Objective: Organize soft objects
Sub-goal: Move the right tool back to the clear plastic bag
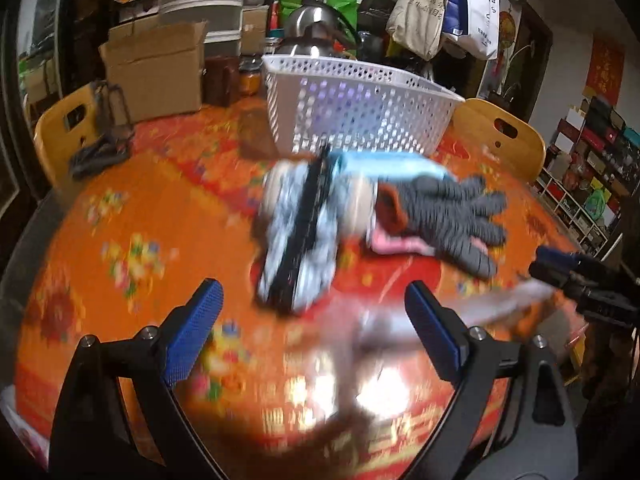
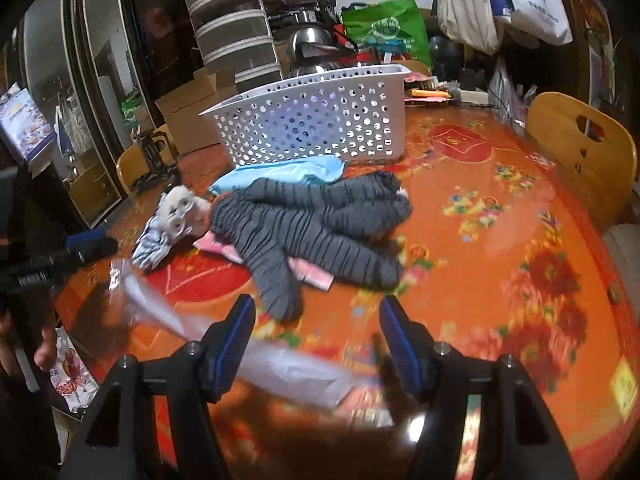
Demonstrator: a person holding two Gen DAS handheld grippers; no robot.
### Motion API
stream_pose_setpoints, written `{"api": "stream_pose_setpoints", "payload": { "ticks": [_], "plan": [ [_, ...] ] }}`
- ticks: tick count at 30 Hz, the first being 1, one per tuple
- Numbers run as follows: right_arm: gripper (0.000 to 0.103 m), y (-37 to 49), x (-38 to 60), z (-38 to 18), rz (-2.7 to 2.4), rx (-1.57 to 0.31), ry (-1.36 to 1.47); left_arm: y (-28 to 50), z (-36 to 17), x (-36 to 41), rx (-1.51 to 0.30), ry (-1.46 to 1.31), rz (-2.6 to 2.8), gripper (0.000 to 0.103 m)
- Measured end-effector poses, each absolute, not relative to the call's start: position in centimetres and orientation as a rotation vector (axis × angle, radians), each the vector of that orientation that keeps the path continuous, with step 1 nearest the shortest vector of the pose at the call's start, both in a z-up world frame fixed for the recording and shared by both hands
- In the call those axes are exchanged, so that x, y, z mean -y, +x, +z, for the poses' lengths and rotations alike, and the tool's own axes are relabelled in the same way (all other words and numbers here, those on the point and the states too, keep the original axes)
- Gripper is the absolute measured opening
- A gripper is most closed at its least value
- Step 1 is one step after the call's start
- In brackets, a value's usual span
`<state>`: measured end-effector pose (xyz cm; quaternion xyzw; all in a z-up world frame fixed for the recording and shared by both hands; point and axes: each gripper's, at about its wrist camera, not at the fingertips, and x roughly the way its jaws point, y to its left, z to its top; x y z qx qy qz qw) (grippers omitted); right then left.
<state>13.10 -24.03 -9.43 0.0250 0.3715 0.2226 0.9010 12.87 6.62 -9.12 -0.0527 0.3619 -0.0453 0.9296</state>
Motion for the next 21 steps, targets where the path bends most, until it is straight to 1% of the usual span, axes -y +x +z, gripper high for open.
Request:
{"api": "stream_pose_setpoints", "payload": {
  "ticks": [4, 9, 13, 19, 21],
  "plan": [
    [0.064, 11.4, 24.1, -10.1, 0.465, -0.751, 0.048, 9.1, -12.2, -6.9, -0.755, -0.13, -0.091, 0.091],
    [0.064, 10.8, 24.6, -11.1, 0.478, -0.765, 0.09, 9.2, -14.6, -6.5, -0.792, -0.154, -0.133, 0.091],
    [0.064, 10.4, 24.4, -11.9, 0.467, -0.779, 0.073, 9.2, -15.2, -6.1, -0.776, -0.163, -0.135, 0.091],
    [0.064, 9.3, 24.1, -12.3, 0.461, -0.741, 0.022, 10.0, -15.0, -5.6, -0.755, -0.18, -0.142, 0.091],
    [0.061, 8.9, 23.8, -12.4, 0.451, -0.728, -0.02, 10.1, -15.0, -5.2, -0.747, -0.175, -0.152, 0.091]
  ]
}}
